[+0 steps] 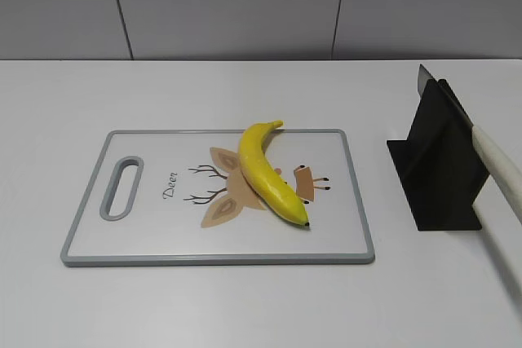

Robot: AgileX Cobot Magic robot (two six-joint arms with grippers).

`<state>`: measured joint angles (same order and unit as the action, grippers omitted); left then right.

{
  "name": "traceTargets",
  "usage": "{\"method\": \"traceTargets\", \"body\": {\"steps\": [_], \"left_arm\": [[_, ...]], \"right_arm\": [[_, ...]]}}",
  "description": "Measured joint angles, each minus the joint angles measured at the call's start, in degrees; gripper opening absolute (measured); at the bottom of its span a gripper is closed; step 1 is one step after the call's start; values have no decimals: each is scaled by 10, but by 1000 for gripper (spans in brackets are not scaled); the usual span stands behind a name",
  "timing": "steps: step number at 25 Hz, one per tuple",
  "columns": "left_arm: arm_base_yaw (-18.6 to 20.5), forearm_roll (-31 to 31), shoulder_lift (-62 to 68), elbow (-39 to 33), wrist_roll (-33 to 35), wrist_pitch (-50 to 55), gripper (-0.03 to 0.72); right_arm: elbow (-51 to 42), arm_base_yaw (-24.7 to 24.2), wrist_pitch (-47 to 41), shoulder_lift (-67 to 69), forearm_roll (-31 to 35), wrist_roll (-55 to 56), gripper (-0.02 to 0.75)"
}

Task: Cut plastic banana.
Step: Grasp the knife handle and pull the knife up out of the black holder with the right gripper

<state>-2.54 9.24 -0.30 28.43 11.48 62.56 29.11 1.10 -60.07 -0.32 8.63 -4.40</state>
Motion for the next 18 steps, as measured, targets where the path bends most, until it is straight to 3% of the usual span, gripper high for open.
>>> {"method": "traceTargets", "body": {"steps": [18], "left_arm": [[0, 0, 0, 0, 0, 0, 520]], "right_arm": [[0, 0, 0, 0, 0, 0, 500]]}}
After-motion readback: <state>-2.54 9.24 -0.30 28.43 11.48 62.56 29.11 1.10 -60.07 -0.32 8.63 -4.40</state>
